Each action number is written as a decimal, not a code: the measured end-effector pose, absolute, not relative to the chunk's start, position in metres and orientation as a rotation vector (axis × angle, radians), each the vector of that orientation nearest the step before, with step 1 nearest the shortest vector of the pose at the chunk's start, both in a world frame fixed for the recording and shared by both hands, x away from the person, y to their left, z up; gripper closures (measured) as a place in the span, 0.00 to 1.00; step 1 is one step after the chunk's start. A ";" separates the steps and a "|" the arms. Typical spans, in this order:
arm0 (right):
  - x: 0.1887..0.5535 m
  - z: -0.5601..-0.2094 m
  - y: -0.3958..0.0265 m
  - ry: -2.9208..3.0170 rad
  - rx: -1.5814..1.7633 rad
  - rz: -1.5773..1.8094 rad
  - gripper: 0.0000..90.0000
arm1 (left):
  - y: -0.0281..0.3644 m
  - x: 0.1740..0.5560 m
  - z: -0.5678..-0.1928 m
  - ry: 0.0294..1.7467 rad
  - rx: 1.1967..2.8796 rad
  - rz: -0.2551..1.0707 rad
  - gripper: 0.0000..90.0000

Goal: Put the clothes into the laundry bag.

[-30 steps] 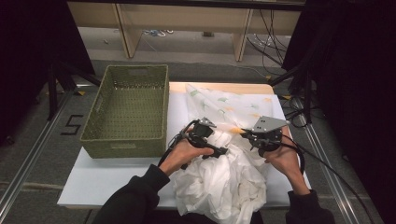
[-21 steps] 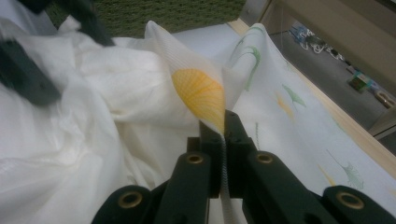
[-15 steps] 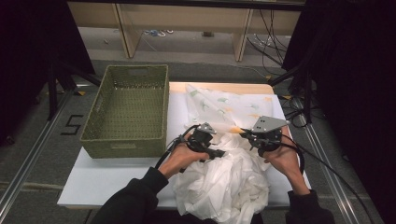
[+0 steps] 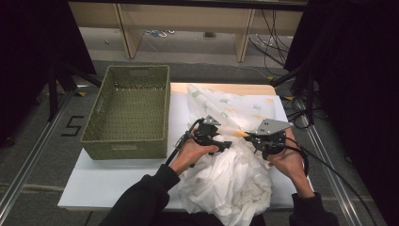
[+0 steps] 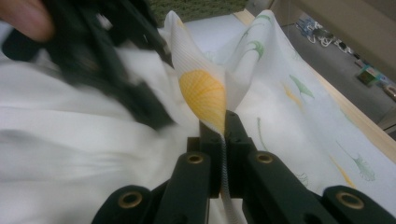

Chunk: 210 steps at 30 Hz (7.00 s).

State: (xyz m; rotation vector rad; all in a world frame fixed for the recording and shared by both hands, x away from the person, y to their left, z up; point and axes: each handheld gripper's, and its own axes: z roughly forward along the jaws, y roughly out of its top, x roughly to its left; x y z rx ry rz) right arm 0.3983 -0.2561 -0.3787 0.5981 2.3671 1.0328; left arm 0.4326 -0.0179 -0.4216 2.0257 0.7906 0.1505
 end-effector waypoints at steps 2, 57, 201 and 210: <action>0.399 -0.378 -0.257 2.360 0.593 1.039 1.00 | 0.000 0.421 -0.411 0.788 2.053 0.208 0.26; 0.394 -0.377 -0.251 2.376 0.577 1.038 1.00 | -0.007 0.425 -0.467 0.689 2.147 0.059 0.48; 0.376 -0.373 -0.265 2.429 0.569 1.021 1.00 | -0.063 0.467 -0.457 0.783 1.827 0.167 0.87; 0.384 -0.387 -0.270 2.455 0.609 0.996 1.00 | -0.036 0.468 -0.460 0.837 1.941 0.235 0.52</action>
